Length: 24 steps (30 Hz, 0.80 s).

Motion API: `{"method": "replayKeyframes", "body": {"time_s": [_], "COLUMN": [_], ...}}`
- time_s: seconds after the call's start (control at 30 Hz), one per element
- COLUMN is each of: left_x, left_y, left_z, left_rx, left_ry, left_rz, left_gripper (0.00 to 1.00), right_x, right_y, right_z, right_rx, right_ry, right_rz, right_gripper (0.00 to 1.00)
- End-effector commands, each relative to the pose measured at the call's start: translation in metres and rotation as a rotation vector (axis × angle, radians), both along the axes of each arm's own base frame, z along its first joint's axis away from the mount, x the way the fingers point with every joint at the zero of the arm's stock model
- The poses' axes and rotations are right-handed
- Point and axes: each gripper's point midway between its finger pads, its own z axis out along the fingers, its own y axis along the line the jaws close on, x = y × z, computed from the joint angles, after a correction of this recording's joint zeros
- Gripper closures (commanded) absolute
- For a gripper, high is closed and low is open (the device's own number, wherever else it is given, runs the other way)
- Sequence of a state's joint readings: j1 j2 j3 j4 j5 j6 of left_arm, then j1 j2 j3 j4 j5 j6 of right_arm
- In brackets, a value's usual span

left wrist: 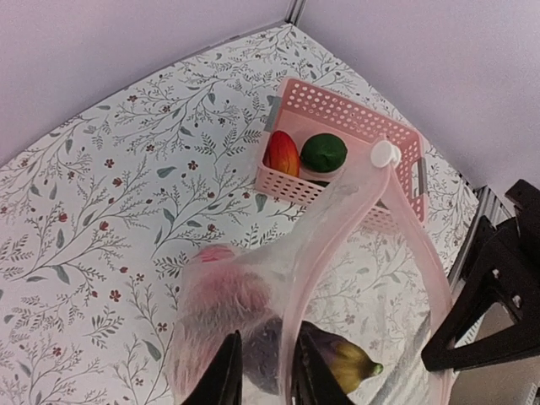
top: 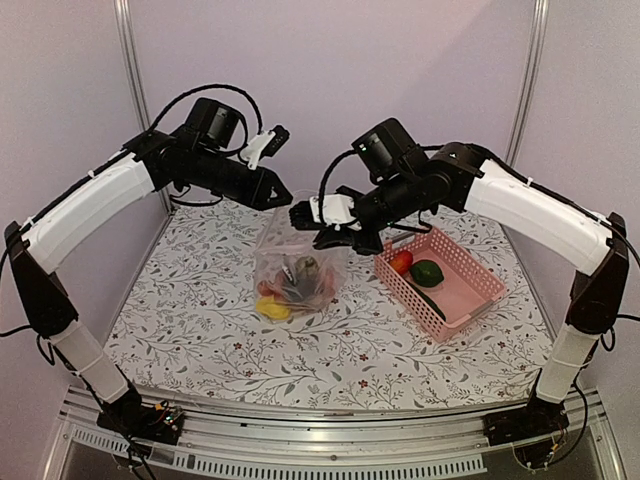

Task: Place the food in the zip-top bag and seal the zipper
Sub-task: Adjust the zipper food storage bag at the center of the board.

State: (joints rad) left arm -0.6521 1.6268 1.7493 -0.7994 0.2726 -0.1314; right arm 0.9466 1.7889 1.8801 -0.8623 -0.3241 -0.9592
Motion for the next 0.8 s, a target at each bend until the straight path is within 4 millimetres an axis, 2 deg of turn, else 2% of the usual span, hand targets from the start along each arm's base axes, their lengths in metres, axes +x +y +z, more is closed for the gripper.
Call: {"method": "replayKeyframes", "body": {"time_s": [0.0,0.07,0.13,0.2,0.23,0.33,0.4,0.43,0.53,0.63,0.73,0.77], "left_x": [-0.016,-0.017,-0.015,-0.009,-0.005,0.006,0.009,0.011,0.019,0.020,0.032,0.035], "left_y": [0.015,0.017,0.016,0.013,0.011,0.003,0.002,0.004,0.005,-0.002,0.008,0.011], "left_z": [-0.003,-0.006,-0.004,0.005,0.014,0.065,0.083,0.083,0.063,0.044,0.017,0.014], "left_rx": [0.048,0.063,0.068,0.061,0.056,-0.016,-0.045,-0.042,0.010,0.038,0.142,0.161], "left_ry": [0.057,0.067,0.057,0.020,-0.007,-0.107,-0.163,-0.185,-0.180,-0.132,-0.135,-0.132], "left_rz": [0.018,0.019,0.019,0.012,0.016,0.031,0.044,0.054,0.065,0.041,0.084,0.096], "left_gripper": [0.79,0.84,0.97,1.00,1.00,1.00,1.00,1.00,1.00,1.00,1.00,1.00], "right_x": [0.000,0.001,0.004,0.009,0.014,0.021,0.020,0.021,0.033,0.028,0.033,0.036], "right_y": [0.009,0.012,0.013,0.016,0.018,0.022,0.021,0.019,0.018,0.018,0.015,0.014], "right_z": [0.020,0.025,0.027,0.030,0.035,0.060,0.067,0.067,0.056,0.042,0.032,0.028], "right_rx": [0.048,0.064,0.071,0.083,0.093,0.138,0.163,0.158,0.119,0.100,0.074,0.061], "right_ry": [-0.039,-0.049,-0.056,-0.077,-0.096,-0.131,-0.135,-0.144,-0.171,-0.131,-0.128,-0.134], "right_rz": [0.004,0.006,0.003,-0.011,-0.027,-0.052,-0.055,-0.062,-0.107,-0.094,-0.125,-0.141], "right_gripper": [0.96,0.97,0.99,1.00,1.00,1.00,1.00,1.00,1.00,0.98,0.99,0.99]}}
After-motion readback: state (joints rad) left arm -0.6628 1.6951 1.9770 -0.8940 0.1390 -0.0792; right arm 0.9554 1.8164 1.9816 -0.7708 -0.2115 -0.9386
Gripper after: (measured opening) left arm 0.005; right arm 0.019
